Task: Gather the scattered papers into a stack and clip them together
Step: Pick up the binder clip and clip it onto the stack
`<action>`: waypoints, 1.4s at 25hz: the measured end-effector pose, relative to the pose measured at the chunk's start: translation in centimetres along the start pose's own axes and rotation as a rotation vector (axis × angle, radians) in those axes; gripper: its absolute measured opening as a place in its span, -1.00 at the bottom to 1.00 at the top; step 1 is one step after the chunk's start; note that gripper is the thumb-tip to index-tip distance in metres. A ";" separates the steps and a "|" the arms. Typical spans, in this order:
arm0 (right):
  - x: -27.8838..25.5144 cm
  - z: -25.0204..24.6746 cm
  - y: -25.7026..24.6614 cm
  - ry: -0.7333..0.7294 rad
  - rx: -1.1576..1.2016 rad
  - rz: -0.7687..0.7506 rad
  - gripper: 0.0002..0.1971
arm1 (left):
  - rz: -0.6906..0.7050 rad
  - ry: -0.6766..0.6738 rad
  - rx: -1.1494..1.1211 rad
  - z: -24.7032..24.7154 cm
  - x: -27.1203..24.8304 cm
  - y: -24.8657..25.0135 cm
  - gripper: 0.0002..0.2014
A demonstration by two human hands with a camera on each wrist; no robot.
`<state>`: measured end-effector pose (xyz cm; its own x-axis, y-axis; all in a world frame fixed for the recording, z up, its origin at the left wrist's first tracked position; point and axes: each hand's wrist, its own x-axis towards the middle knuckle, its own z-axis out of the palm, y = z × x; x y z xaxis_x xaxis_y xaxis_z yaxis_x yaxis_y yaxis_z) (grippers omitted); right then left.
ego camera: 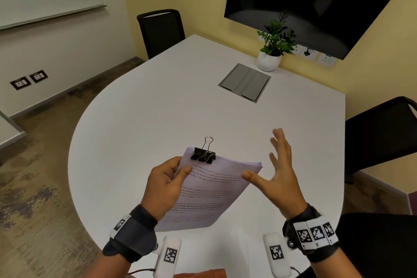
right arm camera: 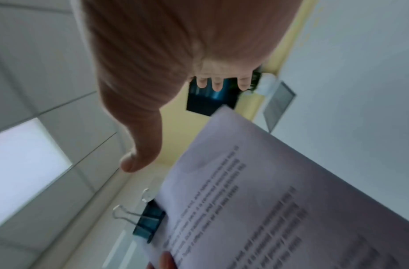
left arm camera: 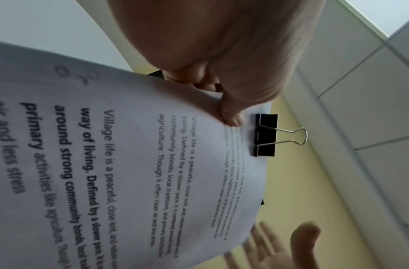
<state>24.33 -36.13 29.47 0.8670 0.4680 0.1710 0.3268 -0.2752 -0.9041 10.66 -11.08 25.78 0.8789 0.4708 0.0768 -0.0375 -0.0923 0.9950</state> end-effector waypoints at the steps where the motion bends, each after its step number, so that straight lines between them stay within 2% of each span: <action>1: -0.6 0.2 1.1 0.008 0.113 0.059 0.37 | -0.011 0.001 -0.020 0.1 0.0 0.3 -0.79; 3: -1.8 1.2 3.0 -0.044 0.292 0.156 0.39 | -0.009 -0.007 -0.041 0.3 0.1 0.9 -0.79; 6: -3.4 2.7 5.2 -0.087 0.359 0.197 0.28 | 0.014 -0.021 -0.035 0.6 0.4 1.4 -0.80; 11: -4.9 3.4 6.9 0.013 0.480 0.277 -0.29 | -0.016 0.027 -0.146 1.1 1.0 2.1 -0.79; 13: -5.7 3.6 7.4 -0.002 0.501 0.327 -0.53 | -0.073 0.058 -0.252 1.5 1.3 2.4 -0.80; 17: -7.6 4.3 8.8 -0.087 0.482 0.415 -0.61 | -0.148 0.184 -0.374 2.5 2.5 2.6 -0.82; 20: -8.4 4.8 9.8 -0.040 0.424 0.446 -0.66 | -0.185 0.220 -0.381 3.4 3.8 1.7 -0.81; 23: -8.4 5.1 10.9 0.047 0.394 0.503 -0.70 | -0.265 0.148 -0.272 4.4 5.1 -1.4 -0.76; 28: -8.2 4.9 14.0 0.149 0.466 0.614 -0.73 | -0.486 -0.135 0.009 5.6 2.9 -9.9 -0.73; 31: -8.2 4.7 17.6 0.150 0.405 0.687 -0.74 | -0.603 -0.248 0.089 6.3 0.3 -14.2 -0.64; 35: -7.5 4.8 22.6 0.095 0.264 0.765 -0.78 | -0.784 -0.295 0.116 8.1 -0.3 -16.5 -0.59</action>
<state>23.46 -41.81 5.85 0.8466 0.1542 -0.5094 -0.4577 -0.2774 -0.8447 14.85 -16.86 8.82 0.7190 0.1893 -0.6687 0.6697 0.0681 0.7395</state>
